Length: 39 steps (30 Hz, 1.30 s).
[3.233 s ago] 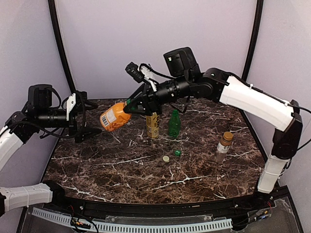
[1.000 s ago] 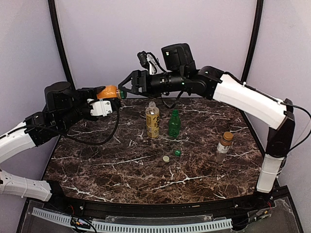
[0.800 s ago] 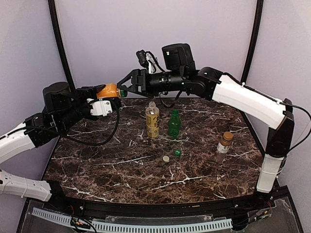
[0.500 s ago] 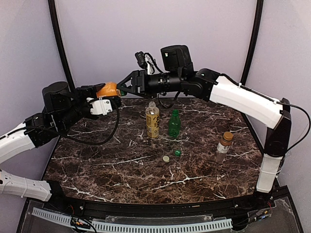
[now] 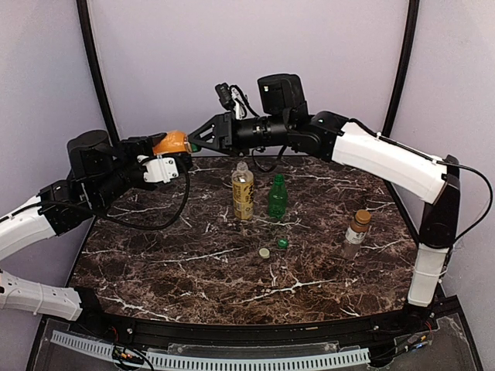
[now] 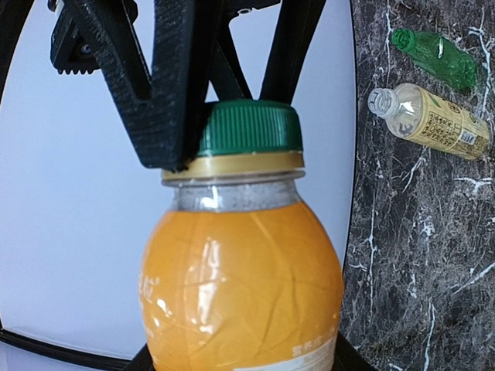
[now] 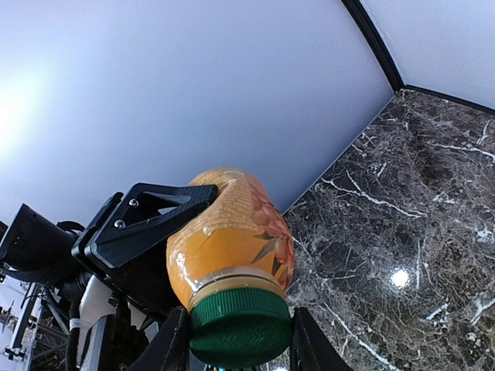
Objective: Unscrew the bottle caps
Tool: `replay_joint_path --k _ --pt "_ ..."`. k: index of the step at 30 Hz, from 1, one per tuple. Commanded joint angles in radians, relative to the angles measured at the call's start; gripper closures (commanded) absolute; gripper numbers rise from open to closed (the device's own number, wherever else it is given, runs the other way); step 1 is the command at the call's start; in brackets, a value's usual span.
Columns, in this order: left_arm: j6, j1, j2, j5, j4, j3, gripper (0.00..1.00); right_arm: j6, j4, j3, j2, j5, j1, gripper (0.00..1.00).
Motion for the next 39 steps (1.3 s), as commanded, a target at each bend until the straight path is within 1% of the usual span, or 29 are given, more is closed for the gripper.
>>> replay_joint_path --k 1,2,3,4,5,6,7,8,9,10,11,13,15,18,21,26,30,31,33,34,36,37,39 --pt "-0.1 -0.008 -0.008 0.045 -0.072 0.04 0.85 -0.07 0.059 0.03 0.02 -0.114 0.01 1.0" --pt "-0.155 -0.008 -0.006 0.063 -0.136 0.052 0.85 -0.114 0.057 0.029 0.016 -0.129 0.016 1.0" --pt "-0.183 -0.008 -0.001 0.113 -0.185 0.087 0.85 -0.181 0.045 0.026 0.009 -0.131 0.027 1.0" --pt "-0.25 -0.008 0.003 0.145 -0.29 0.107 0.86 -0.265 0.02 0.024 -0.003 -0.112 0.041 1.0" --pt "-0.287 -0.008 0.012 0.225 -0.349 0.149 0.86 -0.358 -0.008 0.018 -0.015 -0.083 0.06 1.0" --pt "-0.344 -0.007 0.016 0.269 -0.464 0.168 0.86 -0.459 -0.035 0.011 -0.028 -0.059 0.081 1.0" --pt "-0.37 -0.008 0.026 0.361 -0.566 0.202 0.87 -0.543 -0.051 0.0 -0.04 -0.04 0.101 1.0" --pt "-0.413 -0.008 0.03 0.424 -0.607 0.216 0.87 -0.625 -0.066 -0.01 -0.049 -0.028 0.118 1.0" --pt "-0.43 -0.008 0.038 0.522 -0.677 0.237 0.87 -0.693 -0.084 -0.015 -0.055 -0.026 0.132 1.0" --pt "-0.463 -0.008 0.043 0.569 -0.705 0.248 0.87 -0.763 -0.107 -0.014 -0.056 -0.026 0.144 1.0" --pt "-0.476 -0.008 0.051 0.65 -0.753 0.265 0.87 -0.822 -0.135 -0.01 -0.057 -0.027 0.152 1.0" --pt "-0.513 -0.007 0.058 0.738 -0.796 0.287 0.87 -0.929 -0.184 -0.008 -0.064 -0.032 0.165 1.0" --pt "-0.545 -0.008 0.066 0.792 -0.821 0.307 0.87 -1.031 -0.213 -0.019 -0.076 -0.018 0.183 1.0" --pt "-0.581 -0.008 0.075 0.848 -0.837 0.332 0.88 -1.204 -0.245 -0.041 -0.098 0.04 0.222 1.0" --pt "-0.597 -0.008 0.081 0.879 -0.84 0.342 0.88 -1.328 -0.264 -0.056 -0.113 0.122 0.251 1.0" --pt "-0.624 -0.008 0.087 0.913 -0.834 0.351 0.89 -1.476 -0.257 -0.086 -0.131 0.168 0.282 1.0" --pt "-0.635 -0.007 0.087 0.915 -0.83 0.357 0.89 -1.511 -0.219 -0.103 -0.134 0.19 0.289 1.0" --pt "-0.635 -0.008 0.086 0.913 -0.83 0.357 0.89 -1.51 -0.199 -0.114 -0.138 0.2 0.291 0.87" --pt "-0.634 -0.008 0.083 0.905 -0.829 0.355 0.89 -1.487 -0.151 -0.143 -0.161 0.221 0.291 0.47" --pt "-0.634 -0.008 0.08 0.895 -0.825 0.352 0.89 -1.47 -0.122 -0.165 -0.174 0.232 0.291 0.32" --pt "-0.636 -0.007 0.073 0.873 -0.814 0.342 0.89 -1.424 -0.05 -0.219 -0.21 0.269 0.291 0.07" --pt "-0.637 -0.007 0.066 0.85 -0.809 0.331 0.89 -1.4 -0.021 -0.243 -0.229 0.277 0.289 0.02" --pt "-0.635 -0.006 0.056 0.799 -0.781 0.31 0.89 -1.343 0.026 -0.28 -0.268 0.273 0.286 0.01"
